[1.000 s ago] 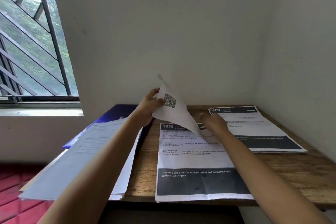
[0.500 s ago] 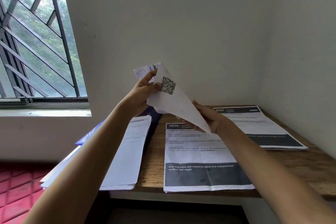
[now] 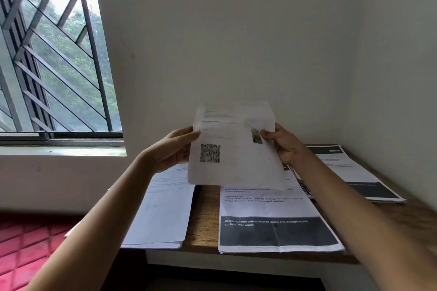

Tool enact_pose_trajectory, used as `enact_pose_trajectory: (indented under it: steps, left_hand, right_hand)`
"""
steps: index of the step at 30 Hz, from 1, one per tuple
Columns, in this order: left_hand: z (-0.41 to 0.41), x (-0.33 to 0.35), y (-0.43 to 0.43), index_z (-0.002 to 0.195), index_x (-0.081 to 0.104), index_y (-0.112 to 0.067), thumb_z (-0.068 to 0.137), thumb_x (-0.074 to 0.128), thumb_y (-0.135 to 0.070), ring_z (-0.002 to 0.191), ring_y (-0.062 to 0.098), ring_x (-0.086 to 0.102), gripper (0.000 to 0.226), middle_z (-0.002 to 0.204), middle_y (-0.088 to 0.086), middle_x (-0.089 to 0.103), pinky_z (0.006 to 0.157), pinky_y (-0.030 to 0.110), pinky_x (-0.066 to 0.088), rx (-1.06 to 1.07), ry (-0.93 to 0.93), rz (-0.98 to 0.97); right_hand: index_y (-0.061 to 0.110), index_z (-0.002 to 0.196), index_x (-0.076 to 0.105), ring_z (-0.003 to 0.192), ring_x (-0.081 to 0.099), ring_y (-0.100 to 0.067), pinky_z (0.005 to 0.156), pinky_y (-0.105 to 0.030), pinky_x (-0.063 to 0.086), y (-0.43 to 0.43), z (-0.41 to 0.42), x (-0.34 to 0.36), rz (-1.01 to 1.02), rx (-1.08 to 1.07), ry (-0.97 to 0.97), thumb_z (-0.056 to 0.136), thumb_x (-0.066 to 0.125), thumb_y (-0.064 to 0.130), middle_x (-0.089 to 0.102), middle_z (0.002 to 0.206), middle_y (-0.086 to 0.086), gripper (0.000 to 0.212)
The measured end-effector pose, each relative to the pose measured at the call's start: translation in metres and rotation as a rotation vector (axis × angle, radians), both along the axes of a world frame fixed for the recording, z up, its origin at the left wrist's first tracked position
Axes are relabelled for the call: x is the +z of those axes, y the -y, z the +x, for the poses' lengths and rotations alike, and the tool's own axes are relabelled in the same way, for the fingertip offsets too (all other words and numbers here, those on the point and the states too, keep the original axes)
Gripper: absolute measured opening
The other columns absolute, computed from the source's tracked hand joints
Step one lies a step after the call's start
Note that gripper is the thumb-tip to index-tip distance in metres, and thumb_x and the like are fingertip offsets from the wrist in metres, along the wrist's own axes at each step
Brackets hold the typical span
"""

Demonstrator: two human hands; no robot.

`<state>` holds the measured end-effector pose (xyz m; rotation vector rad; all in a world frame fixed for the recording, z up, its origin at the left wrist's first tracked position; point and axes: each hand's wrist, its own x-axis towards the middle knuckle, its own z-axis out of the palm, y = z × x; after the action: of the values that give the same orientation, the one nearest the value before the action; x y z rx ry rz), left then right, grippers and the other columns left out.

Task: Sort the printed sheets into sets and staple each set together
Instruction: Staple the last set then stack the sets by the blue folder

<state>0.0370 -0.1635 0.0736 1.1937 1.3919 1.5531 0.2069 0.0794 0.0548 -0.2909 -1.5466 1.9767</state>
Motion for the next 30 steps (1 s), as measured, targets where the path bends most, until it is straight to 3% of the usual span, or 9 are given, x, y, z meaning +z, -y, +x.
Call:
enact_pose_trajectory:
  steps: [3,8,13,16,21,24,27,30]
  left_hand:
    - [0.002,0.006,-0.012,0.126,0.057,-0.008,0.091,0.050,-0.038,0.091,0.023,0.070,0.047,0.104,0.012,0.072,0.071,0.033,0.059,0.067,0.132,0.089]
    - [0.004,0.008,-0.034,0.131,0.051,-0.010,0.097,0.051,-0.006,0.084,0.024,0.068,0.035,0.106,0.012,0.067,0.069,0.044,0.061,0.307,0.224,0.214]
    - [0.012,0.002,-0.040,0.125,0.049,-0.013,0.093,0.048,0.010,0.086,0.026,0.066,0.039,0.108,0.012,0.063,0.065,0.040,0.061,0.334,0.178,0.258]
    - [0.017,0.006,-0.043,0.119,0.053,-0.017,0.093,0.047,0.009,0.086,0.027,0.066,0.037,0.108,0.013,0.064,0.070,0.044,0.061,0.343,0.079,0.290]
    - [0.030,0.033,-0.054,0.103,0.054,-0.026,0.093,0.047,0.005,0.089,0.030,0.065,0.034,0.101,0.008,0.066,0.080,0.049,0.057,0.473,-0.175,0.394]
    - [0.034,0.040,-0.063,0.102,0.054,-0.024,0.093,0.050,-0.002,0.092,0.031,0.066,0.023,0.099,0.005,0.066,0.078,0.044,0.057,0.615,-0.316,0.442]
    - [0.037,0.027,-0.065,0.108,0.051,-0.012,0.096,0.051,-0.013,0.080,0.019,0.062,0.013,0.088,-0.007,0.062,0.071,0.032,0.053,0.778,-0.447,0.409]
    - [0.037,0.005,-0.064,0.111,0.048,-0.004,0.098,0.050,-0.017,0.080,0.019,0.060,0.018,0.092,-0.001,0.062,0.067,0.028,0.051,0.845,-0.451,0.393]
  right_hand:
    - [0.016,0.104,0.061,0.068,0.071,-0.014,0.058,-0.030,0.058,0.002,0.004,0.006,0.076,0.027,0.056,0.093,0.051,-0.002,0.075,0.080,0.002,0.024]
    - [0.008,0.110,0.060,0.071,0.069,-0.019,0.059,-0.032,0.058,0.003,0.012,0.010,0.173,0.038,0.236,0.090,0.056,-0.003,0.069,0.094,-0.009,0.023]
    - [0.003,0.109,0.061,0.064,0.067,-0.018,0.056,-0.031,0.056,-0.001,0.021,0.011,0.213,-0.007,0.327,0.089,0.059,-0.001,0.069,0.085,-0.009,0.021]
    - [0.009,0.107,0.062,0.068,0.070,-0.018,0.057,-0.034,0.059,-0.001,0.023,0.018,0.178,-0.020,0.214,0.091,0.056,0.000,0.072,0.087,-0.006,0.019]
    - [0.011,0.111,0.059,0.074,0.067,-0.011,0.060,-0.022,0.057,0.007,0.016,0.030,0.279,-0.259,-0.082,0.091,0.053,-0.006,0.072,0.080,0.009,0.026]
    - [0.015,0.116,0.057,0.082,0.067,-0.004,0.072,-0.021,0.055,0.017,0.013,0.030,0.395,-0.387,-0.181,0.094,0.049,-0.007,0.069,0.096,0.006,0.032]
    - [0.013,0.120,0.055,0.094,0.065,-0.014,0.081,-0.030,0.055,0.024,0.011,0.016,0.441,-0.421,-0.172,0.095,0.046,-0.005,0.066,0.108,-0.005,0.032]
    - [0.006,0.118,0.053,0.103,0.061,-0.038,0.094,-0.049,0.049,0.024,0.010,-0.002,0.468,-0.411,-0.088,0.097,0.046,-0.001,0.063,0.112,-0.022,0.023]
